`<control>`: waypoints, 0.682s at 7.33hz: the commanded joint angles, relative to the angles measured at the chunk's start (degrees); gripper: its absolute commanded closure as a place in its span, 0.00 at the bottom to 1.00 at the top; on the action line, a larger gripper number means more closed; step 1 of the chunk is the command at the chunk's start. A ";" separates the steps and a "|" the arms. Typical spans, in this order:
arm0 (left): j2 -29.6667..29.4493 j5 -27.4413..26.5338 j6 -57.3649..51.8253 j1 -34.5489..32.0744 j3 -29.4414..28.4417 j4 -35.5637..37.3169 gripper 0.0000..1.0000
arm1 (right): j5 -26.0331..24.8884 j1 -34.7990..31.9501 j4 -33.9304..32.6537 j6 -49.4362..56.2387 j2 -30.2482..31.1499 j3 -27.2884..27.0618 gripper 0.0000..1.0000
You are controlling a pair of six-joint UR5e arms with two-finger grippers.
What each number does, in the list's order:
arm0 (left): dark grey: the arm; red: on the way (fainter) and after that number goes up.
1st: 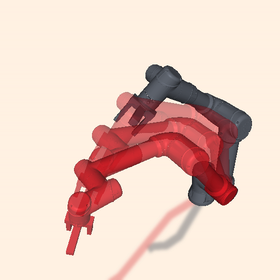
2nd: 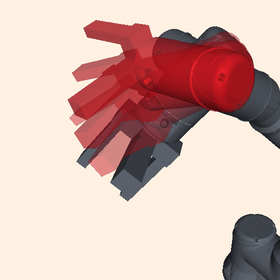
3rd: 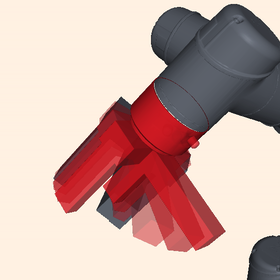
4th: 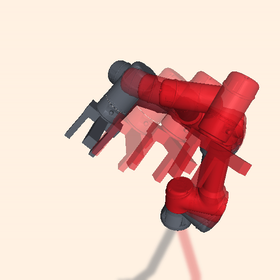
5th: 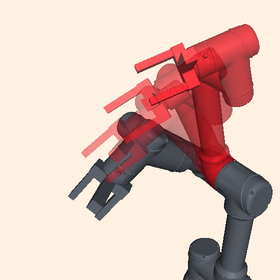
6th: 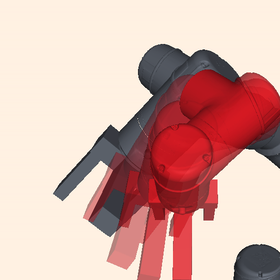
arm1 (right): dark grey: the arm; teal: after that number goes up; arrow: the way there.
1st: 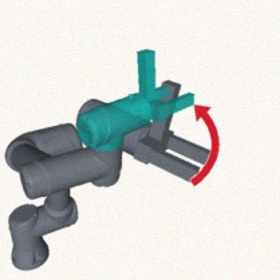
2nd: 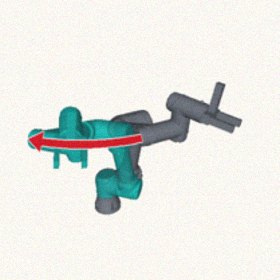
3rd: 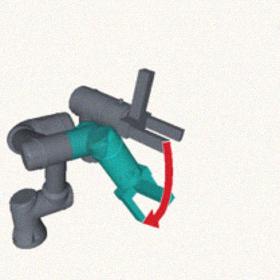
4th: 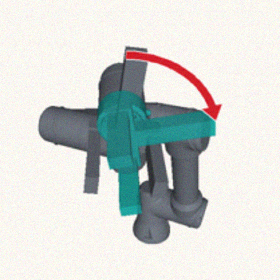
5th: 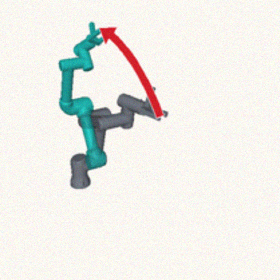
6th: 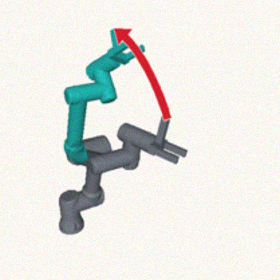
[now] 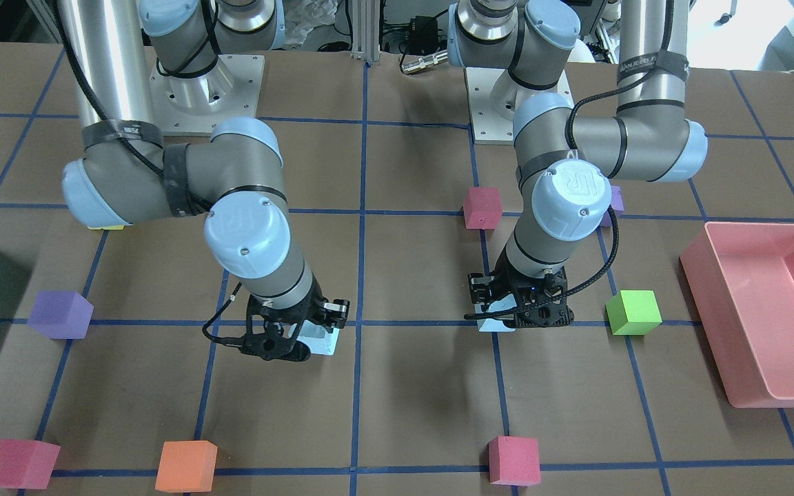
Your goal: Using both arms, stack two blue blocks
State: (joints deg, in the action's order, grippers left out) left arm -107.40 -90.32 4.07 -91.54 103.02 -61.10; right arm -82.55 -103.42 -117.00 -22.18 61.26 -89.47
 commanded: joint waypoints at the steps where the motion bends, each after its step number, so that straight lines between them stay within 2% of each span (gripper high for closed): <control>1: 4.12 0.49 -0.38 0.40 -1.06 -3.68 1.00 | 0.37 -3.54 -2.97 -0.14 -2.63 -0.27 1.00; 2: 3.18 1.36 1.36 -0.38 -2.37 -4.03 1.00 | 0.37 -3.89 -2.80 -0.23 -2.98 -0.44 1.00; 3: 3.08 1.46 2.33 -0.91 -3.43 -4.46 1.00 | 0.28 -4.68 -2.89 -0.14 -3.25 -1.05 0.80; 4: 3.25 2.59 2.34 -0.92 -4.13 -4.90 1.00 | 0.28 -4.69 -3.32 -0.14 -3.51 -1.84 0.01; 5: 3.25 2.86 2.34 -0.92 -4.66 -4.91 1.00 | 0.28 -4.69 -3.15 -0.31 -3.77 -1.85 0.00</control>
State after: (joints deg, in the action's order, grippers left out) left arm -104.20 -88.13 6.21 -92.36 99.22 -65.76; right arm -82.25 -107.96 -120.11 -22.37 57.87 -90.94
